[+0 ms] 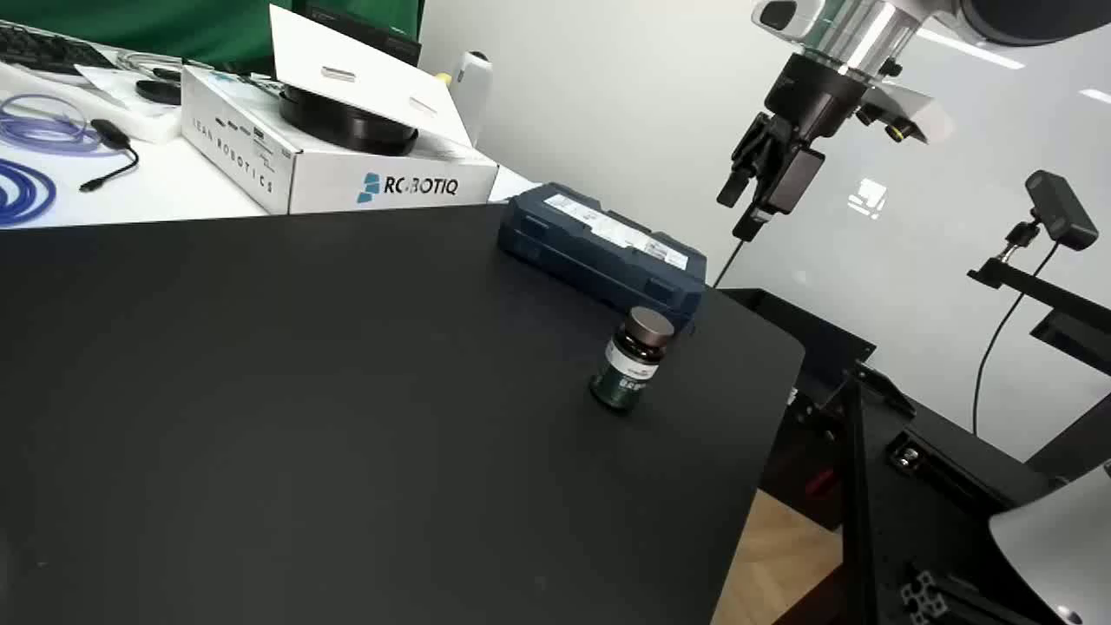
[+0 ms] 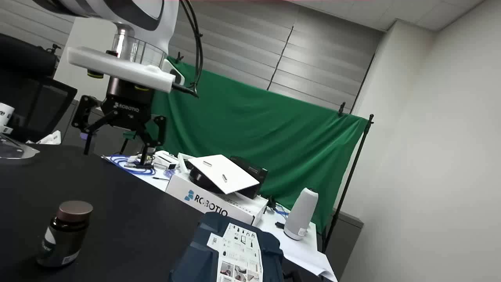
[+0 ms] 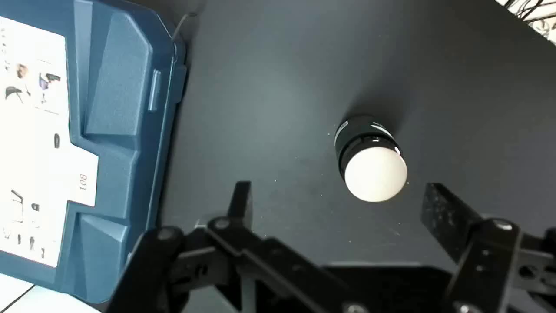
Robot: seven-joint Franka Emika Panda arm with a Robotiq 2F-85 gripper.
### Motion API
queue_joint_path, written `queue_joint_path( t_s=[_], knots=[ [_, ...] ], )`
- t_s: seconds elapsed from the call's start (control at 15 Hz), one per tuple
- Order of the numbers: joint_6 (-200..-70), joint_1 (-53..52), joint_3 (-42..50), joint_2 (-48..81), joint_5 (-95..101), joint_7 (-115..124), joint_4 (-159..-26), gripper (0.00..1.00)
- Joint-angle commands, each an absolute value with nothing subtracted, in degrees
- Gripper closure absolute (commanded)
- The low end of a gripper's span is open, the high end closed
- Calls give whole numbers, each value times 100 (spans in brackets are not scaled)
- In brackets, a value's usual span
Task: Move the bottle forward
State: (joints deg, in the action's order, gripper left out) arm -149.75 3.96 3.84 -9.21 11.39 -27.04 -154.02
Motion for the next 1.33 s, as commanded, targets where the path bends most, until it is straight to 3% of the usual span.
queue_joint_path(
  t_s=[0.0, 1.27],
  knots=[
    [-14962, 333, 448, -925, 1157, -2689, -15397, 0],
    [-15056, 304, 447, -855, 1114, -2726, -15381, 0]
  ],
)
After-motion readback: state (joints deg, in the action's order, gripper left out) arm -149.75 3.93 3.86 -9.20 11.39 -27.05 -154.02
